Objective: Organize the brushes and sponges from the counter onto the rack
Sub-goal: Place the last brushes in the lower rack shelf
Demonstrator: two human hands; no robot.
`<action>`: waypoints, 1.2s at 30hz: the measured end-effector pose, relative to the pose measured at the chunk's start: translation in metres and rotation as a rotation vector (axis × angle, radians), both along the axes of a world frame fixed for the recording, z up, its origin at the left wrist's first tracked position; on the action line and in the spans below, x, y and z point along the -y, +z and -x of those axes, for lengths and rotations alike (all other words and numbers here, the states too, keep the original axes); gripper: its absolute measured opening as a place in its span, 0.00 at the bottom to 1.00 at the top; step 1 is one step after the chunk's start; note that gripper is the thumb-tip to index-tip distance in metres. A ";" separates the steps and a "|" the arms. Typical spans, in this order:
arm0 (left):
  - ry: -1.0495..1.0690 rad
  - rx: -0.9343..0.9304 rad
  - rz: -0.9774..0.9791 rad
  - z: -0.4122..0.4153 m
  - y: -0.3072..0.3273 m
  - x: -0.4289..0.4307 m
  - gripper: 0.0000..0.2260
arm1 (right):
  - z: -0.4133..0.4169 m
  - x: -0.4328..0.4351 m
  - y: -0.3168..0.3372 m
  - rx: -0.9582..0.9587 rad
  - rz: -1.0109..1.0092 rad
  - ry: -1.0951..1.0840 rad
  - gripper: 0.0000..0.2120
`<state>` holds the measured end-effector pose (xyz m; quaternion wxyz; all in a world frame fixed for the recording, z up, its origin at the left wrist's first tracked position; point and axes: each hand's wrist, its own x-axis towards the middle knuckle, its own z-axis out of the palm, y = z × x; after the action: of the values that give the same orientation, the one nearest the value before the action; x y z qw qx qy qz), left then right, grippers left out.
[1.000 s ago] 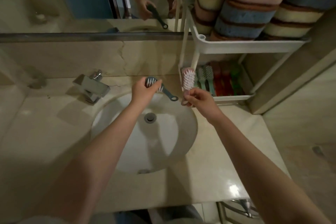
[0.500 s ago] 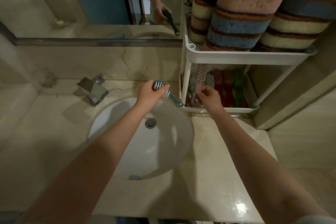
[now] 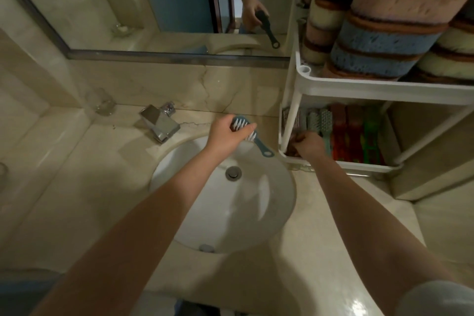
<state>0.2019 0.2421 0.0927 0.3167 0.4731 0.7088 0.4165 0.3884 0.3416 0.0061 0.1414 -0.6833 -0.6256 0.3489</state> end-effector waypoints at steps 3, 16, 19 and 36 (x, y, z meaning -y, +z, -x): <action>-0.032 -0.013 0.004 -0.004 0.001 0.004 0.07 | -0.001 0.007 0.008 0.069 -0.029 0.011 0.13; -0.283 -0.250 0.041 -0.091 0.010 -0.004 0.13 | -0.061 0.071 0.058 -0.490 0.069 0.033 0.09; -0.270 -0.288 0.015 -0.114 0.024 -0.016 0.14 | -0.080 0.083 0.062 -0.530 0.032 0.062 0.10; -0.124 -0.116 0.006 -0.069 0.024 -0.026 0.18 | -0.043 -0.011 0.022 -0.366 0.073 -0.284 0.09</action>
<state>0.2705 0.2680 0.1170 0.3018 0.5384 0.6966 0.3658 0.4310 0.3531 0.0284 0.2755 -0.6944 -0.4740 0.4661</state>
